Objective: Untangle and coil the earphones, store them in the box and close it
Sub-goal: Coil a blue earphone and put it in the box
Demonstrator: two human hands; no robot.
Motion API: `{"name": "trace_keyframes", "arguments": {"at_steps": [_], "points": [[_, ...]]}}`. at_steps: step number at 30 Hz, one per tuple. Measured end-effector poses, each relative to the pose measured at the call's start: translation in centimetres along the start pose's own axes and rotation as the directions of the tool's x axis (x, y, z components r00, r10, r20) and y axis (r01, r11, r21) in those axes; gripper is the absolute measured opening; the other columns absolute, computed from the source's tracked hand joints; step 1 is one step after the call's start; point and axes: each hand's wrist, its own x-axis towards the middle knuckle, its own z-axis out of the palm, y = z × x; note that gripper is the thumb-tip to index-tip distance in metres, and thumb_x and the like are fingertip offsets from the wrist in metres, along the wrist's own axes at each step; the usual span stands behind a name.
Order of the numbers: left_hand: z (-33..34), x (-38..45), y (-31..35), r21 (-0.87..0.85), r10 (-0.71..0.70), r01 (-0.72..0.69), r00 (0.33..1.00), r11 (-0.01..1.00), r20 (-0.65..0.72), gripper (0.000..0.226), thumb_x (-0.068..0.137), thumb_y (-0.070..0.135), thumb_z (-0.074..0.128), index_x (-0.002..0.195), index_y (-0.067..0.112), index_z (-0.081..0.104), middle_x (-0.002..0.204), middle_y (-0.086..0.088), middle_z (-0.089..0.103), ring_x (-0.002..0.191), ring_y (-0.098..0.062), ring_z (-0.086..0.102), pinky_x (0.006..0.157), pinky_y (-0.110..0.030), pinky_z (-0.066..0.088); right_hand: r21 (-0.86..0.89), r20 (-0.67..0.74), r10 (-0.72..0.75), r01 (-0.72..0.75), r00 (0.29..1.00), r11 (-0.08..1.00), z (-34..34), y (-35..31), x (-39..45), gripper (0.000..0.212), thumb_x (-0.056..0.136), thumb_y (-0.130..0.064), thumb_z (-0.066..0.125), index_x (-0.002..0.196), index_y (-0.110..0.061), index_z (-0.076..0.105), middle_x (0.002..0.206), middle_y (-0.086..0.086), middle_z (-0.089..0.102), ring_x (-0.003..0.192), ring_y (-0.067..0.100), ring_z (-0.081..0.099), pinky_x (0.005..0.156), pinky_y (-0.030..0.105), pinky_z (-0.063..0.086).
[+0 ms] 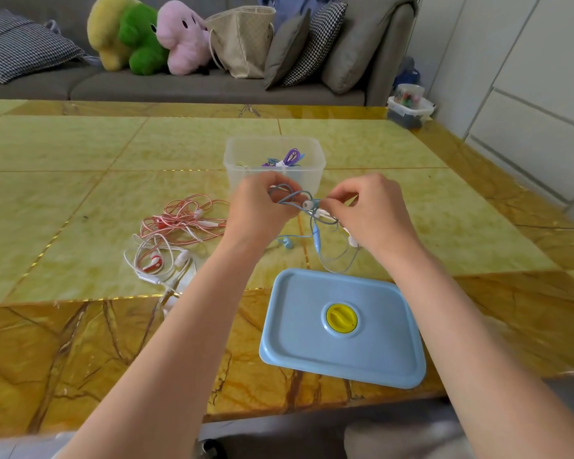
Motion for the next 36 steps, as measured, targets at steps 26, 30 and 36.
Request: {"name": "trace_keyframes", "arguments": {"at_steps": [26,30,36], "points": [[-1.4,-0.1,1.0,-0.193,-0.162,0.170,0.985,0.966,0.059,0.021,0.086,0.001,0.060,0.076,0.019,0.062,0.055,0.008,0.055,0.045,0.001,0.049,0.047,-0.011,0.038,0.589,0.277,0.217,-0.343,0.936,0.732,-1.4,0.4,0.2,0.012,0.088,-0.016,0.061,0.092,-0.008,0.069,0.053,-0.005,0.044,0.044,0.006,0.034,0.040,0.015,0.024],[-2.7,0.2,0.7,-0.202,-0.203,0.195,0.979,0.960,-0.019,0.017,0.087,0.006,0.059,0.078,0.019,0.062,0.054,0.007,0.049,0.035,0.000,0.040,0.035,-0.009,0.028,0.343,-0.004,0.229,-0.214,0.973,0.915,-2.0,2.1,0.7,0.007,0.082,-0.012,0.067,0.077,-0.017,0.069,0.044,-0.014,0.046,0.044,0.001,0.040,0.048,0.013,0.031],[-3.0,0.4,1.2,-0.285,-0.346,0.334,0.938,0.898,0.007,0.023,0.094,0.022,0.052,0.075,0.012,0.062,0.066,0.000,0.044,0.035,-0.005,0.035,0.032,-0.012,0.023,0.197,-0.089,0.217,-0.196,0.972,0.960,-2.1,2.7,0.9,0.007,0.089,-0.017,0.059,0.088,-0.019,0.066,0.078,-0.008,0.057,0.072,0.008,0.052,0.066,0.021,0.041]]}}
